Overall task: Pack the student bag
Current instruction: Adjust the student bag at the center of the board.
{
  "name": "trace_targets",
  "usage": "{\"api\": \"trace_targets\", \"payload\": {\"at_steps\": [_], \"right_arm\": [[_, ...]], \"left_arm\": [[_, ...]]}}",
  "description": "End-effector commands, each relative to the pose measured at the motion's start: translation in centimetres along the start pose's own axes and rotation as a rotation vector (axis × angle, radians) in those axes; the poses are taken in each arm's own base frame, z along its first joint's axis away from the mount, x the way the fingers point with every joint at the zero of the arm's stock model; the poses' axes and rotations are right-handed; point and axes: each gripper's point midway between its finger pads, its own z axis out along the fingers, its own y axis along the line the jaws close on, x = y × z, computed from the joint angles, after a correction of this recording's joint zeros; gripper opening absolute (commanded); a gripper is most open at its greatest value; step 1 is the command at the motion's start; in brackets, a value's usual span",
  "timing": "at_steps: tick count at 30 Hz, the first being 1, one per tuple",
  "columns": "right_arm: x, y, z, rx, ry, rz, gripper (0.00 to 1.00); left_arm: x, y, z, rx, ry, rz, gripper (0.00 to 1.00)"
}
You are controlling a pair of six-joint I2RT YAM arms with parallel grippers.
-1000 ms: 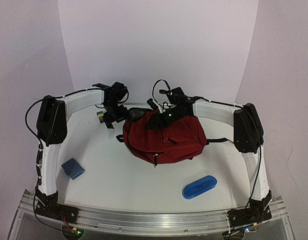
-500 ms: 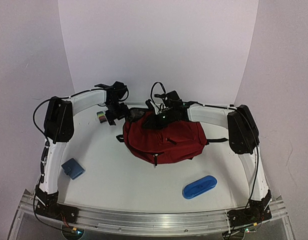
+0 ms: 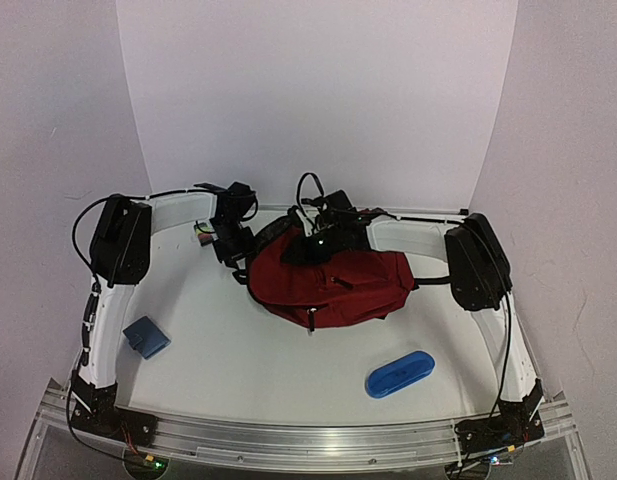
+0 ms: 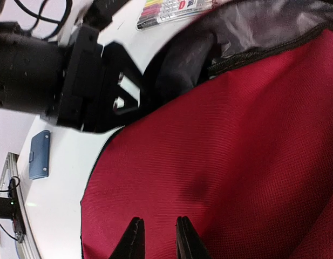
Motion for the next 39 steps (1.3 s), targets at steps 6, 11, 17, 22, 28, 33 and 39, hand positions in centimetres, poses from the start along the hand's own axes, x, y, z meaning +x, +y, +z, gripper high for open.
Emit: {"api": "trace_targets", "payload": {"at_steps": [6, 11, 17, 22, 28, 33, 39], "right_arm": [[1.4, -4.3, 1.0, 0.202, 0.011, -0.101, 0.17], [1.5, -5.9, 0.0, 0.311, 0.023, -0.157, 0.12], [-0.4, -8.3, -2.0, 0.422, 0.014, -0.186, 0.1], [-0.6, -2.4, -3.4, 0.096, 0.041, -0.237, 0.25], [0.1, 6.0, -7.1, -0.205, 0.047, -0.338, 0.29], [3.4, 6.7, -6.3, -0.201, 0.118, -0.341, 0.23], [5.4, 2.4, -2.1, -0.061, 0.179, -0.296, 0.16]], "left_arm": [[3.6, -0.4, -7.3, 0.029, 0.057, 0.042, 0.0], [3.1, -0.7, -11.1, 0.045, 0.024, 0.052, 0.0], [4.4, 0.0, -13.4, 0.035, 0.075, 0.049, 0.0], [4.7, -0.3, -13.5, 0.077, 0.081, 0.029, 0.0], [4.3, -1.9, -12.6, 0.114, 0.097, 0.023, 0.0], [4.2, -2.3, -12.7, 0.129, 0.1, 0.023, 0.0], [4.9, -1.9, -13.6, 0.132, 0.112, 0.024, 0.0]]}}
